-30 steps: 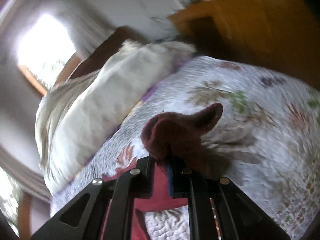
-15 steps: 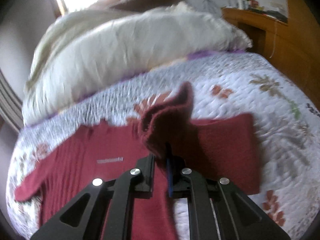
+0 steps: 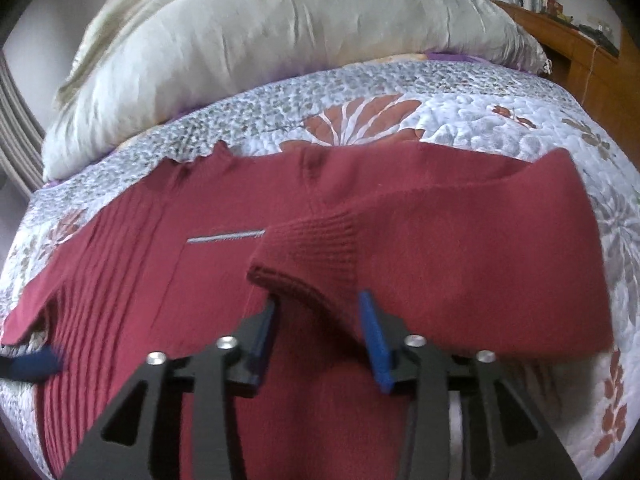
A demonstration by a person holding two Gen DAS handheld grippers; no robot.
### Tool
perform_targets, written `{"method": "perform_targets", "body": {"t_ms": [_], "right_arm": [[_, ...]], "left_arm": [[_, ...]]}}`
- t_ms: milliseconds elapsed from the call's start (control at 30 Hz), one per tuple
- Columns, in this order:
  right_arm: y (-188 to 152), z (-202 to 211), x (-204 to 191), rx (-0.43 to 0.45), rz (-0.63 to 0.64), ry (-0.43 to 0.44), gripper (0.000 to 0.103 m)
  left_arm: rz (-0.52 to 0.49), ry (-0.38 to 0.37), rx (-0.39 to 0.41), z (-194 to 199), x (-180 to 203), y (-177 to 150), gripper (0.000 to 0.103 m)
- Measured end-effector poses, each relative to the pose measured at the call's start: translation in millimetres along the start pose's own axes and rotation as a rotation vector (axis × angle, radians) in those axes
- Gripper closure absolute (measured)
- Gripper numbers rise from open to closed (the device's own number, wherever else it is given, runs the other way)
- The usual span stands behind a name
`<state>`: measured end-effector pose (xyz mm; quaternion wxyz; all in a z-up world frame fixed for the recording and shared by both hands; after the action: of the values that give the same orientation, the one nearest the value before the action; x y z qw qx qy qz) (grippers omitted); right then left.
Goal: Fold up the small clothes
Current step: 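Carry the held sleeve across the sweater body with the right tool, release, then grasp the other sleeve cuff with the left tool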
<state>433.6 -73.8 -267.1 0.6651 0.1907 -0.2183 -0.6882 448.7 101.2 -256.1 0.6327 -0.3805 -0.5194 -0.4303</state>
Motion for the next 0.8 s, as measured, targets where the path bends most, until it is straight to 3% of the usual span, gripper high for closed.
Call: {"method": "perform_targets", "body": {"t_ms": [100, 200, 300, 500, 533, 567, 600, 667, 767, 800], "right_arm": [[-23.4, 36.9, 15.4, 0.053, -0.066, 0.030, 0.033], [-65.4, 69.2, 28.5, 0.067, -0.120, 0.067, 0.031], [-114.9, 92.4, 37.8, 0.039, -0.174, 0.112, 0.031], [-181.7, 118.4, 52.4, -0.046, -0.315, 0.182, 0.031], [-187.0, 122.7, 53.9, -0.050, -0.331, 0.188, 0.031], [-193.3, 127.8, 55.3, -0.058, -0.350, 0.196, 0.031], [-196.9, 131.1, 54.8, -0.063, -0.360, 0.206, 0.030], [-201.7, 138.1, 52.4, -0.069, -0.374, 0.225, 0.030], [-204.0, 144.4, 49.3, -0.063, -0.372, 0.233, 0.030], [-205.8, 146.4, 49.4, -0.062, -0.372, 0.234, 0.030]], "left_arm": [[0.033, -0.001, -0.022, -41.0, -15.5, 15.7, 0.003], [0.103, 0.021, -0.058, -79.3, -37.6, 20.5, 0.003], [0.105, 0.075, -0.067, -103.4, -47.5, 22.4, 0.003], [0.146, 0.060, -0.037, -123.4, -47.5, 43.8, 0.008], [0.138, 0.061, -0.035, -125.1, -47.1, 46.9, 0.013], [0.119, 0.076, -0.050, -129.7, -44.0, 50.7, 0.041], [0.104, 0.096, -0.062, -131.7, -43.5, 52.6, 0.059], [0.075, 0.129, -0.081, -132.3, -45.1, 55.2, 0.066], [0.019, 0.205, -0.098, -133.8, -42.6, 59.7, 0.092], [0.006, 0.212, -0.095, -131.4, -39.5, 62.0, 0.093]]}}
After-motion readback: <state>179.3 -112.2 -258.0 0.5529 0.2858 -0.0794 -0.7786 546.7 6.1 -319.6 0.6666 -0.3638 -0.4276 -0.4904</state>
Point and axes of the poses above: each gripper's, at about its wrist camera, not at the fingertips, and z roughly against the way its jaws point, x to its right, y to its top, the point moved 5 cm from there along -z, roughly the way its jaws point, and after that the axes turned 14 degrees about -y, right-handed, at the moved point
